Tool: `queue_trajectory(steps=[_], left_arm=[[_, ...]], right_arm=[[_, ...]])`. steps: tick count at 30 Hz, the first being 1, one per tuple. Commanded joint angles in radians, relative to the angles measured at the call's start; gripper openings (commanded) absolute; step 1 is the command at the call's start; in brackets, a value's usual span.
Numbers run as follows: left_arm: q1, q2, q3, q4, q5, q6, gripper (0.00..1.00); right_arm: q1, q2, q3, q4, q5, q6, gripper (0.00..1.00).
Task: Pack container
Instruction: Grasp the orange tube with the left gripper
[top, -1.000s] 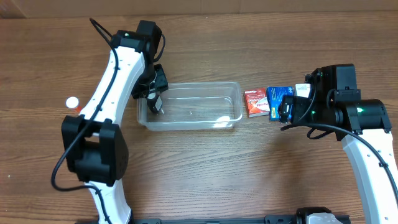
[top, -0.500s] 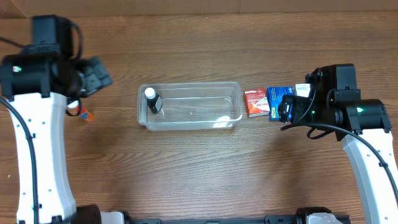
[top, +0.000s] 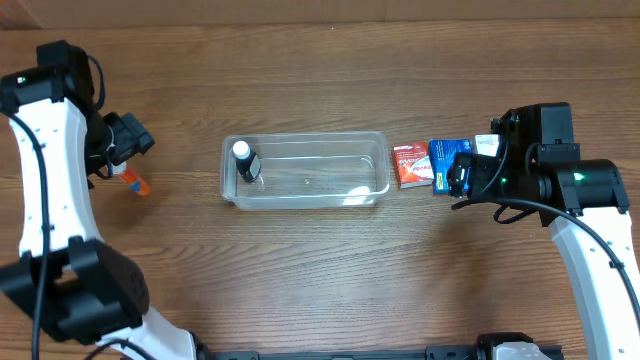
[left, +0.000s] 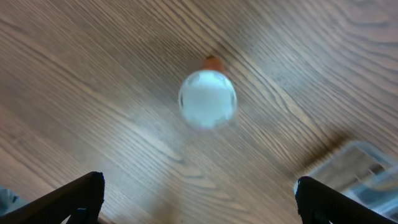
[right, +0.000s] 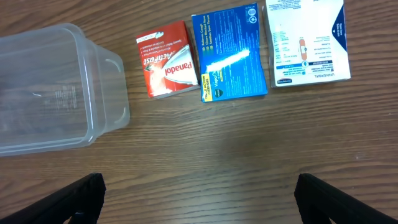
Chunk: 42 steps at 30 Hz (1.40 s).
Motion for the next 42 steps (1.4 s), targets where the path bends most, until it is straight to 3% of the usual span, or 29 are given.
queue_trajectory(steps=[1, 6, 10, 16, 21, 30, 39, 42], left_arm=[[0.029, 0.082, -0.008, 0.01, 0.029, 0.042, 1.0], [0.039, 0.169, -0.008, 0.011, 0.061, 0.063, 0.93], [0.039, 0.209, -0.008, 0.034, 0.064, 0.086, 0.65], [0.045, 0.212, -0.008, 0.076, 0.061, 0.085, 0.39], [0.045, 0.212, -0.008, 0.084, 0.058, 0.093, 0.43], [0.045, 0.212, -0.008, 0.084, 0.032, 0.093, 0.4], [0.045, 0.212, -0.008, 0.068, -0.021, 0.093, 0.21], [0.044, 0.212, -0.008, 0.063, -0.021, 0.093, 0.09]], right_arm=[[-0.006, -0.004, 0.029, 0.002, 0.006, 0.005, 1.0], [-0.006, -0.004, 0.029, 0.002, 0.006, 0.005, 1.0], [-0.006, -0.004, 0.029, 0.002, 0.006, 0.005, 1.0], [-0.006, -0.004, 0.029, 0.002, 0.006, 0.005, 1.0], [-0.006, -0.004, 0.029, 0.002, 0.006, 0.004, 1.0], [-0.006, -0.004, 0.029, 0.002, 0.006, 0.005, 1.0], [-0.006, -0.004, 0.029, 0.002, 0.006, 0.005, 1.0], [-0.006, -0.004, 0.029, 0.002, 0.006, 0.005, 1.0]])
